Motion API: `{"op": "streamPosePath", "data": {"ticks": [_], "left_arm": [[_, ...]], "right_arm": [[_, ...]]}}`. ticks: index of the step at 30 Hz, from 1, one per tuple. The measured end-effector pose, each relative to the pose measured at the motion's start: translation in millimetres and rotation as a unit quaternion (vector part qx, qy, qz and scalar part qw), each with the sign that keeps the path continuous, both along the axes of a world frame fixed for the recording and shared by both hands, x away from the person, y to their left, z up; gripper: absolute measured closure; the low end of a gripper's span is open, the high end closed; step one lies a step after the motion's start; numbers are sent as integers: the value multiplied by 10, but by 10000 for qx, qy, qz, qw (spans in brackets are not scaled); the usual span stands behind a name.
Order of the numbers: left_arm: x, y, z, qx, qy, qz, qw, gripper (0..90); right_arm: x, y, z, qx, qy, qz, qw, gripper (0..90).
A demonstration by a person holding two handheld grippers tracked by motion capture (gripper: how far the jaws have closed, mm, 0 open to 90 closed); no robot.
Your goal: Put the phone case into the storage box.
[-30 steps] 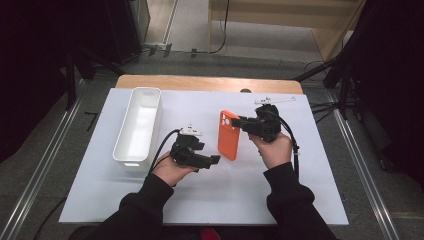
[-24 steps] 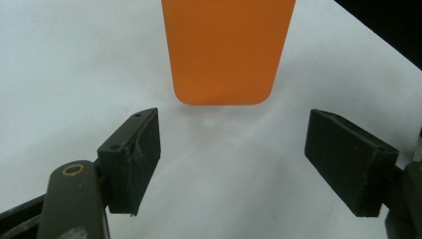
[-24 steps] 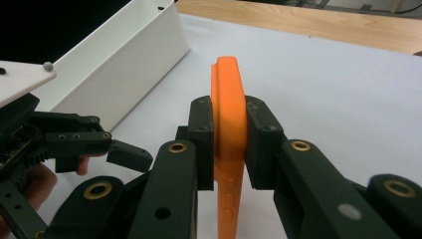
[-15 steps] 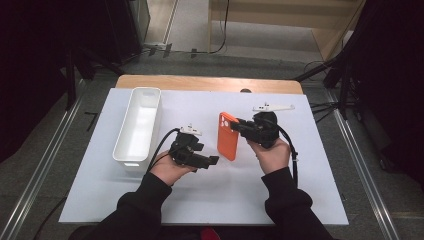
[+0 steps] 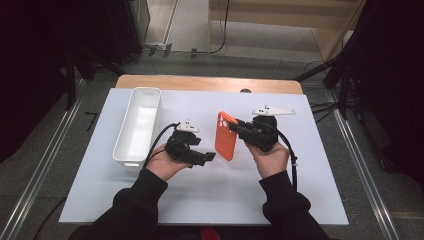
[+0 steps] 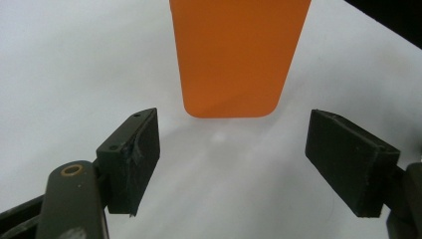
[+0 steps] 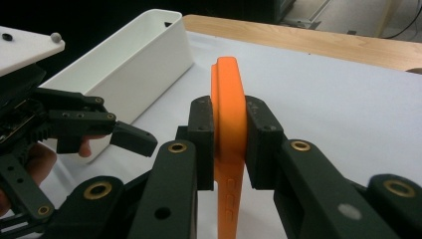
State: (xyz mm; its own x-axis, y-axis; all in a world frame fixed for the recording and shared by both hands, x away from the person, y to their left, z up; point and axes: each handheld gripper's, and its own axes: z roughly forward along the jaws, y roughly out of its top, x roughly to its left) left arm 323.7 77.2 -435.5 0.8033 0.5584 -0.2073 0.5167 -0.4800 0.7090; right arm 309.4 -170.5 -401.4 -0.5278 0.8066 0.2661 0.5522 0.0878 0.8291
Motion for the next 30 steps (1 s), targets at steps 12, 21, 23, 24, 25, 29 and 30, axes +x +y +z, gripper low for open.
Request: {"op": "streamPosePath", "data": {"ticks": [12, 21, 23, 24, 25, 29, 30], "left_arm": [[22, 9, 44, -116, -49, 16, 9999, 111], [25, -6, 104, -121, -149, 186, 9996, 136], [21, -9, 121, -173, -143, 139, 9997, 134], [18, -12, 128, -203, -163, 136, 9996, 131], [15, -15, 133, -231, -197, 126, 9995, 123], [14, -33, 153, -263, -278, 64, 9992, 32], [15, -41, 151, -256, -287, 61, 9992, 17]], "right_arm": [[-33, 44, -6, 92, 6, 46, 9999, 749], [-45, 69, -3, 183, 15, 78, 9998, 748], [-49, 77, -2, 178, 7, 71, 9998, 748], [-51, 82, -1, 182, -4, 77, 9998, 748], [-52, 85, -1, 190, -7, 84, 9998, 748], [-63, 106, 5, 208, -5, 99, 9997, 748], [-65, 113, 6, 205, -9, 98, 9997, 749]]}}
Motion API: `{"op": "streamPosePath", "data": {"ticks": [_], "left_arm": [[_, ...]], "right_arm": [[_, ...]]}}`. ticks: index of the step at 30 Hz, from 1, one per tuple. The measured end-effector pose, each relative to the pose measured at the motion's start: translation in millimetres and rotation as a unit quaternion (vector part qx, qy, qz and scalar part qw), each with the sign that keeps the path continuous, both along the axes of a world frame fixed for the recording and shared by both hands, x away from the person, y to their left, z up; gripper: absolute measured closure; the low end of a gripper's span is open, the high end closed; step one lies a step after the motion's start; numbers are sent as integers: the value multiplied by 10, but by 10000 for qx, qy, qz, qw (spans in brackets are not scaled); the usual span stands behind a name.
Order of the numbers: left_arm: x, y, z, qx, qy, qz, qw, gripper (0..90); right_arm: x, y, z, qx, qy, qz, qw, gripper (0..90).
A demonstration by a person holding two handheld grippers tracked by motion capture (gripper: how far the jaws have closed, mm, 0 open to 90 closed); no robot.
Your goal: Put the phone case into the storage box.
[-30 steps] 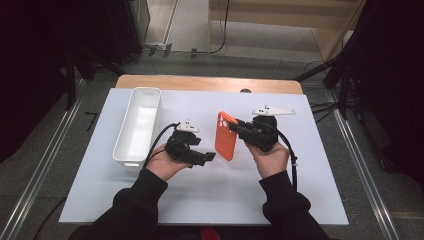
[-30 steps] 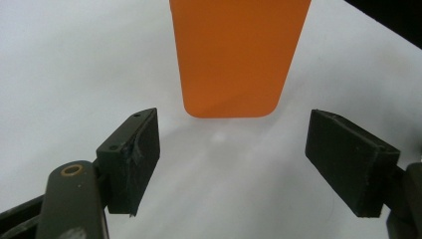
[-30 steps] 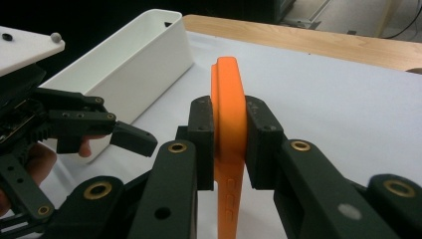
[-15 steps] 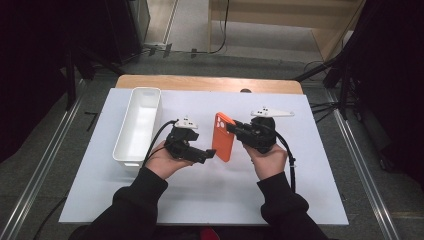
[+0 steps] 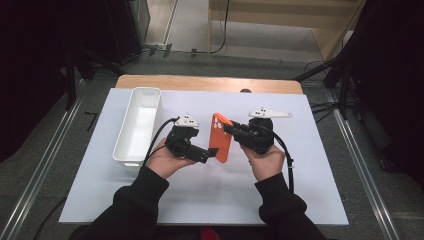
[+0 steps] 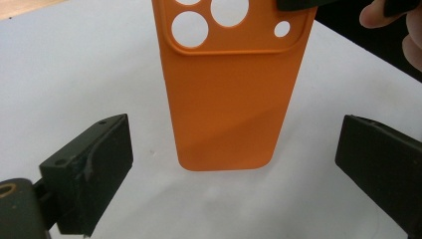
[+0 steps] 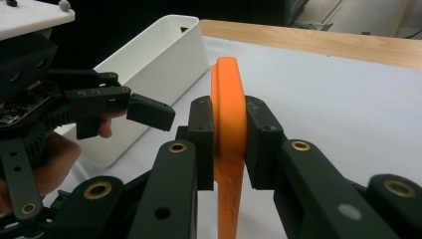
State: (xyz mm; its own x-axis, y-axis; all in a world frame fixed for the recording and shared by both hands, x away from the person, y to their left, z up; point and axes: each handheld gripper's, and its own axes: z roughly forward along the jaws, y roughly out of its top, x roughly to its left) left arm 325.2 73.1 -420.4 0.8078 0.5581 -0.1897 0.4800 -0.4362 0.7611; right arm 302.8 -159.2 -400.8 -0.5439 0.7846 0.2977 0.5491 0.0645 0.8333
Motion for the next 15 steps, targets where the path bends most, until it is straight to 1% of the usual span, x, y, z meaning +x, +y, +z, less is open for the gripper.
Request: {"op": "streamPosePath", "data": {"ticks": [4, 5, 7, 10, 13, 15], "left_arm": [[12, -26, 6, -25, -32, 35, 10000, 0], [12, -35, 8, -71, -49, 53, 9999, 0], [19, -49, 17, -51, -45, 47, 10000, 0], [28, -69, 31, -38, -94, 58, 9999, 0], [51, -93, 32, -22, -29, 94, 9999, 0], [59, -113, 35, -26, -40, 121, 9999, 0]], "right_arm": [[-5, 21, 3, 10, -14, 5, 10000, 749], [-6, 23, 3, 18, -14, 4, 10000, 748], [-7, 26, 3, 36, -9, 1, 10000, 749], [-8, 27, 5, 72, -10, 2, 10000, 748], [-9, 25, 8, 117, 10, 3, 9999, 748], [-13, 29, 10, 121, 2, -8, 9999, 748]]}}
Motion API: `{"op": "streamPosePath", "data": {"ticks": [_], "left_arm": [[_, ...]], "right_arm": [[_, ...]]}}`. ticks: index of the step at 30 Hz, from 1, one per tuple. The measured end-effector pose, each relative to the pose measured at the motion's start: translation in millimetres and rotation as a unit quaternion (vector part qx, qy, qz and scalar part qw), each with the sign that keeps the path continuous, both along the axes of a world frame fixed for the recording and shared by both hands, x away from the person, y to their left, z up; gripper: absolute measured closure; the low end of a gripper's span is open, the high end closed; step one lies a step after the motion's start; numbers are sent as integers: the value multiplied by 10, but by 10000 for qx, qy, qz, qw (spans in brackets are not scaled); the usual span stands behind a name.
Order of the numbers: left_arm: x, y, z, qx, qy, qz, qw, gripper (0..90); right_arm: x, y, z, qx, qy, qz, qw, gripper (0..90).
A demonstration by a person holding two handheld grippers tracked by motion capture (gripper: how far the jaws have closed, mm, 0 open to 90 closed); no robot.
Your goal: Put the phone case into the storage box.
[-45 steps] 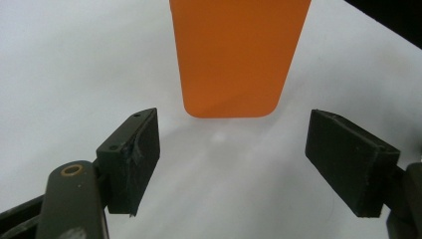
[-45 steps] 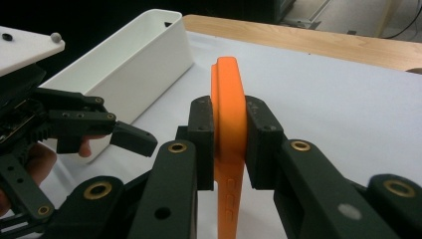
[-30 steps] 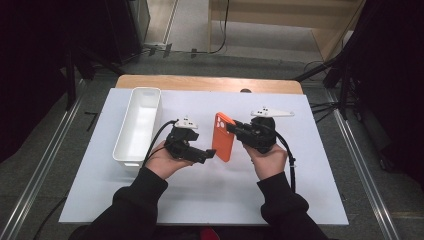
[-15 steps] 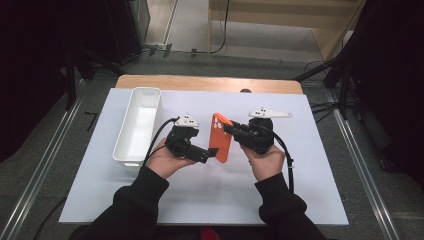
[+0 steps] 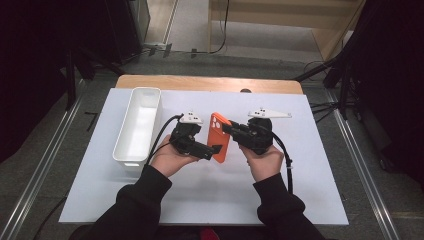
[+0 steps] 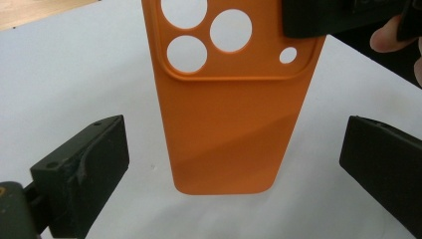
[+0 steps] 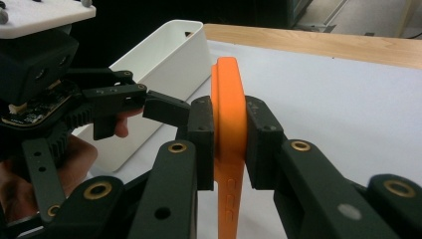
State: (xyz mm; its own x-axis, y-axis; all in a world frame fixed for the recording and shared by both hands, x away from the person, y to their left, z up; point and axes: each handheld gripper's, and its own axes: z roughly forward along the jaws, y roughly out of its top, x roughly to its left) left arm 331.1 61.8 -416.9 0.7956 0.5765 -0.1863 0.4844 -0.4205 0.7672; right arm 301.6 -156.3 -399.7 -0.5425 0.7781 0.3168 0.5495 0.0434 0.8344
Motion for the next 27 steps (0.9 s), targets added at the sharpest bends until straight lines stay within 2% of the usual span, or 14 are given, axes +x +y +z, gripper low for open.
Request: {"op": "streamPosePath", "data": {"ticks": [4, 7, 16, 27], "left_arm": [[10, -25, 11, 30, -61, 100, 9999, 0], [23, -33, 13, -64, -55, 115, 9999, 0], [30, -61, 17, 19, -174, 189, 9997, 5], [26, -92, -1, 2, -265, 266, 9993, 5]], "right_arm": [[-3, 9, 3, 13, 11, -15, 10000, 749], [-6, 16, 4, 19, 14, -9, 10000, 749], [-21, 45, 16, 34, 10, 10, 10000, 748], [-42, 78, 21, 49, 16, 30, 10000, 748]]}}
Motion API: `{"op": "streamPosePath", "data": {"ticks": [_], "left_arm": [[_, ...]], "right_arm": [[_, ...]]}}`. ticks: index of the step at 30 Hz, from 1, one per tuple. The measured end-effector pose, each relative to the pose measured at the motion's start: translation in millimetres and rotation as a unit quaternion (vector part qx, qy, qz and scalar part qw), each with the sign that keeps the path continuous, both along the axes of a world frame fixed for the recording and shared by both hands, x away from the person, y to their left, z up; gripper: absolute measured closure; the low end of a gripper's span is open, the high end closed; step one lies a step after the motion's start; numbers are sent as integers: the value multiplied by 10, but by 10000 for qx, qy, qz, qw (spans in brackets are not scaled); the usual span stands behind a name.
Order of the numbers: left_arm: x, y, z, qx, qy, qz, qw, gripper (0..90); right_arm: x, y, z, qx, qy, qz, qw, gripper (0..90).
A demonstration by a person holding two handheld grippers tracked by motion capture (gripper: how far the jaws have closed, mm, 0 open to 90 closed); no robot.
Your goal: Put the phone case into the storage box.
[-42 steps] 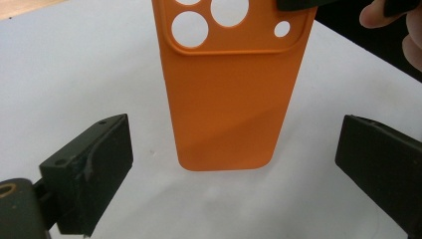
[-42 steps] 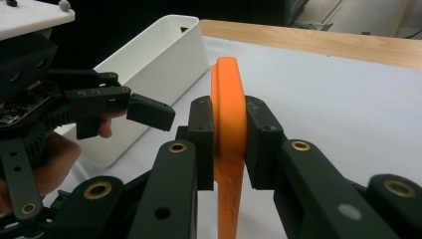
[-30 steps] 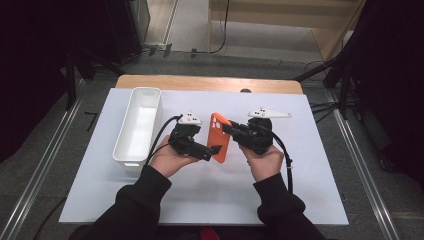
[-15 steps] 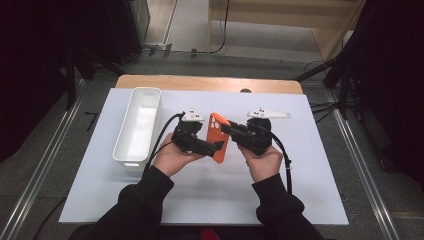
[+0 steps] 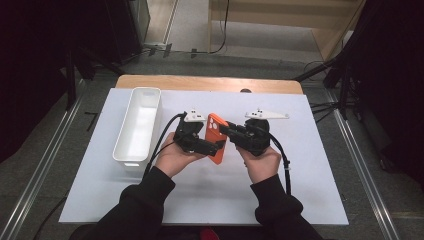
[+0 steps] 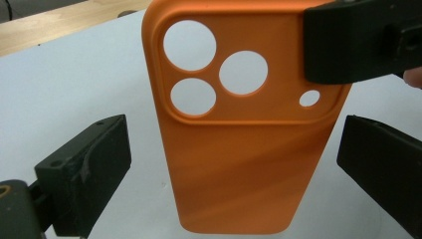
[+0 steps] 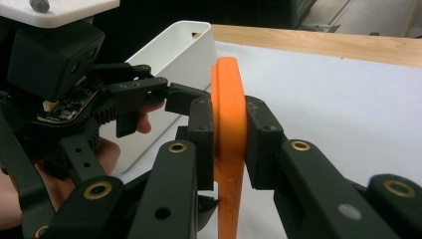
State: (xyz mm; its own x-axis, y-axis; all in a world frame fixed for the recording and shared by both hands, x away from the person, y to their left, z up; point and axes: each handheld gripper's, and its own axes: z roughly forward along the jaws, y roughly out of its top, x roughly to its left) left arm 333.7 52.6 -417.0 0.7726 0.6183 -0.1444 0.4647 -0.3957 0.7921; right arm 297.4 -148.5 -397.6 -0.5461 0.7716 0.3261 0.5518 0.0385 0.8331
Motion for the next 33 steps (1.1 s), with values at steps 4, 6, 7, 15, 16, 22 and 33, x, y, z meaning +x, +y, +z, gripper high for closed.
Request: {"op": "streamPosePath", "data": {"ticks": [4, 6, 7, 15, 16, 22, 33], "left_arm": [[-7, -10, 2, -22, -41, 9, 10000, 5], [-7, -17, -1, -26, -35, 49, 10000, 5], [-5, -20, -2, -49, -18, 96, 9999, 5], [-5, -35, -9, -100, -20, 126, 9999, 5], [-6, -37, -10, -94, -24, 128, 9999, 5], [-21, -48, -26, -110, -174, 209, 9996, 29], [-37, -65, -47, -115, -246, 297, 9992, 85]], "right_arm": [[-3, 19, -7, 0, -14, -1, 10000, 748], [-7, 24, -7, -5, -18, 1, 10000, 748], [-8, 29, -7, -2, -12, 7, 10000, 748], [-20, 65, -19, 22, 4, 45, 10000, 748], [-21, 68, -21, 32, 1, 54, 10000, 748], [-33, 76, -12, 82, -7, 69, 9999, 748], [-40, 90, -9, 123, 22, 76, 9999, 748]]}}
